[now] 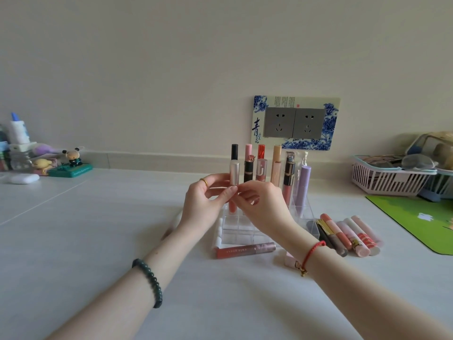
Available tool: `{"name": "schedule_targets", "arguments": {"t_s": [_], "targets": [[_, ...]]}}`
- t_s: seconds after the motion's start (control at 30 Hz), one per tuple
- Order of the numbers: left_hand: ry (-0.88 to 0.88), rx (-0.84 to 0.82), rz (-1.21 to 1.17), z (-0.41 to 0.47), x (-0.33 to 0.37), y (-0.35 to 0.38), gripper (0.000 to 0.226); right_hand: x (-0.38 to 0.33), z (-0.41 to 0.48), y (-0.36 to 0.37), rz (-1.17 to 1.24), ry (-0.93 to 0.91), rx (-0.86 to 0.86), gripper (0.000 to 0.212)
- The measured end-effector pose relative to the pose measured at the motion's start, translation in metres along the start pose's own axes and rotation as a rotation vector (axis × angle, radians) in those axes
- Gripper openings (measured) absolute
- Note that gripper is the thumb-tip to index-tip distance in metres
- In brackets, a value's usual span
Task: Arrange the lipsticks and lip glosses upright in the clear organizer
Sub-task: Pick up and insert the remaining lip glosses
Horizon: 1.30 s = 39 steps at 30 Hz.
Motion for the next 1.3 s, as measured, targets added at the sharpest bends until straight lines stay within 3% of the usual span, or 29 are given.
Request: {"name": "schedule_targets", "arguments": {"t_s": [1.03, 1.3], "targets": [[-0.014, -0.041, 0.167, -0.006, -0.017, -0.003, 0.025, 0.009, -0.004, 0.008, -0.153, 0.014, -0.076, 0.016], [-0.011, -0.037, 0.154, -0.007, -0.015, -0.007, 0.025, 0.007, 0.003, -0.009, -0.134, -0.005, 0.001, 0.017]]}}
Point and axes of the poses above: each hand's wrist, its own z-axis towards the middle knuckle, its own y-axis out of the palm, x = y × z, the point moved 5 cm from there along z, towards the middle knuckle, and after that the axes turned 2 degrees about x, right-handed, at the moved point
